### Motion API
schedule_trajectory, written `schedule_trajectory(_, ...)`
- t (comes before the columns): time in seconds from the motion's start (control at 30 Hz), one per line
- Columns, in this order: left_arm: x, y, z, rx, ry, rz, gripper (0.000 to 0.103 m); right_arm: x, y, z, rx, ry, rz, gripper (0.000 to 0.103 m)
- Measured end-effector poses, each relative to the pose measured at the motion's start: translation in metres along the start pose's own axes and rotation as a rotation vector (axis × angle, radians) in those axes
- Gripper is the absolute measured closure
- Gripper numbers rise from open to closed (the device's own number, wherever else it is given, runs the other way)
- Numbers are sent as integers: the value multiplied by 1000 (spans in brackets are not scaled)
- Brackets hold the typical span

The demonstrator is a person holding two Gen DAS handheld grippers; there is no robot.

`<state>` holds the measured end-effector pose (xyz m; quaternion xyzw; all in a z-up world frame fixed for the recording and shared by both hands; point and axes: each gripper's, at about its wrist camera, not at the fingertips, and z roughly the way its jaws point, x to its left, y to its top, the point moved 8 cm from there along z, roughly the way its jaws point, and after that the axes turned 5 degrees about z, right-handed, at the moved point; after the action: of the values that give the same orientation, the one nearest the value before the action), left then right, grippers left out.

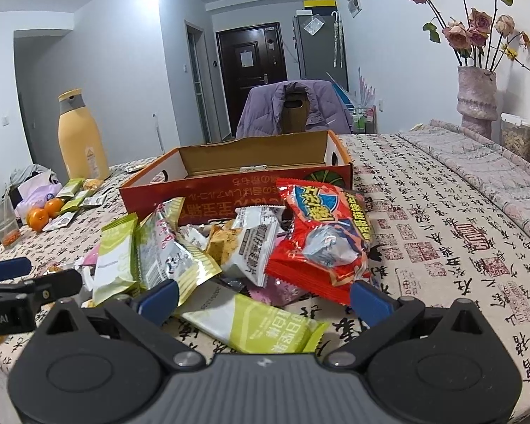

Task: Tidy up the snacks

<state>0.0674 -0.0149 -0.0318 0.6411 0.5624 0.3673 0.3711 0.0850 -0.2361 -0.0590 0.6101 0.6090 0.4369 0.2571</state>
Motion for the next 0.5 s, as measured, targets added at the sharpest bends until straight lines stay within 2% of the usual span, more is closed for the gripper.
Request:
schedule_trajectory(0.27, 8, 10, 12, -7, -9, -39, 0, -11, 11, 6, -13, -17, -17, 0)
schedule_trajectory(0.4, 14, 12, 21, 7, -2, -45, 0, -2, 18, 10, -38, -9, -75, 0)
schedule_trajectory(0.5, 19, 15, 26, 16, 8, -46, 0, 7, 25, 16, -49, 7, -107, 4)
